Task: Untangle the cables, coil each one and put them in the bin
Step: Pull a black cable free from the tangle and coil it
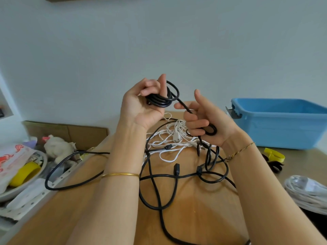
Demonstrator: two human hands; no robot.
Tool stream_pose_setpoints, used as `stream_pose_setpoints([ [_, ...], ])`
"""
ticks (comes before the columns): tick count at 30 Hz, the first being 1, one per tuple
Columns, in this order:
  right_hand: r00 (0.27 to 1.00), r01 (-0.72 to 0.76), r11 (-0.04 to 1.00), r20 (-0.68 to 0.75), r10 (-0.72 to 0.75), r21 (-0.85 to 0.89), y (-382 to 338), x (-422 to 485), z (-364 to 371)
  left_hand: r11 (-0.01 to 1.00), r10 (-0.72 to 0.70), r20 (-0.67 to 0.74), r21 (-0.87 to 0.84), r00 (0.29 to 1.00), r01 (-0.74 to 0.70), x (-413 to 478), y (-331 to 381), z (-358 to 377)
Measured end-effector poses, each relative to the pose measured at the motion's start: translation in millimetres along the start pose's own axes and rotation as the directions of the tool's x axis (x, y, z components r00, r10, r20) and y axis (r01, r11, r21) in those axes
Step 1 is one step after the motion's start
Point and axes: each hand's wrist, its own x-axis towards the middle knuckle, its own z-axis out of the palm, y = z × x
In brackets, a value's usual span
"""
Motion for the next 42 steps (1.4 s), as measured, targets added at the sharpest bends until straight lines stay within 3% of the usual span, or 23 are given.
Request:
stream_pose_setpoints([
  [7,0.998,0.062,0.98,0.015,-0.061,-0.192,0,-7,-7,0.94,0.317,0.028,0.126,0.948,-0.318,6,7,2],
  [13,0.987,0.033,0.94,-0.137,-0.084,-0.339,-1,-4,0,0.913,0.322,0.063,0.245,0.945,-0.328,6,4,4],
  [16,0.989,-0.04,0.852,-0.143,-0.042,-0.523,-6,-7,4,0.883,0.348,0.034,0.323,0.937,-0.34,9,-2,-2],
  [19,0.989,-0.091,0.687,-0.145,-0.02,-0.721,-9,-8,15,0.734,0.472,0.03,0.541,0.881,-0.411,15,-4,-11],
  [23,0.995,-0.081,0.565,-0.102,-0.006,-0.821,-14,-10,30,0.549,0.565,0.085,0.703,0.821,-0.451,18,-7,-20],
  [25,0.996,-0.074,0.522,-0.085,0.003,-0.85,-20,-15,35,0.348,0.591,0.157,0.835,0.792,-0.426,19,-8,-25],
  [26,0.997,-0.072,0.513,-0.083,0.002,-0.855,-25,-19,36,0.187,0.598,0.193,0.91,0.778,-0.369,19,-8,-28],
  [29,0.983,-0.065,0.503,-0.142,-0.117,-0.862,-38,-31,34,-0.276,0.563,0.263,0.953,0.783,-0.122,16,-3,-38],
  [31,0.943,-0.024,0.511,-0.189,-0.275,-0.859,-41,-32,32,-0.467,0.501,0.282,0.884,0.818,-0.018,15,-5,-36],
  [33,0.882,0.04,0.518,-0.213,-0.42,-0.855,-40,-28,31,-0.586,0.38,0.247,0.81,0.891,0.026,13,-11,-28],
  [36,0.762,0.055,0.442,-0.249,-0.598,-0.895,-36,-21,24,-0.637,0.198,0.152,0.771,0.968,0.009,10,-18,-19],
  [39,0.684,0.06,0.41,-0.262,-0.681,-0.91,-34,-19,18,-0.544,0.087,0.08,0.839,0.993,-0.02,2,-22,-10],
  [42,0.654,0.055,0.352,-0.233,-0.72,-0.934,-33,-16,19,-0.464,-0.037,-0.006,0.886,0.999,-0.012,-5,-27,0],
])
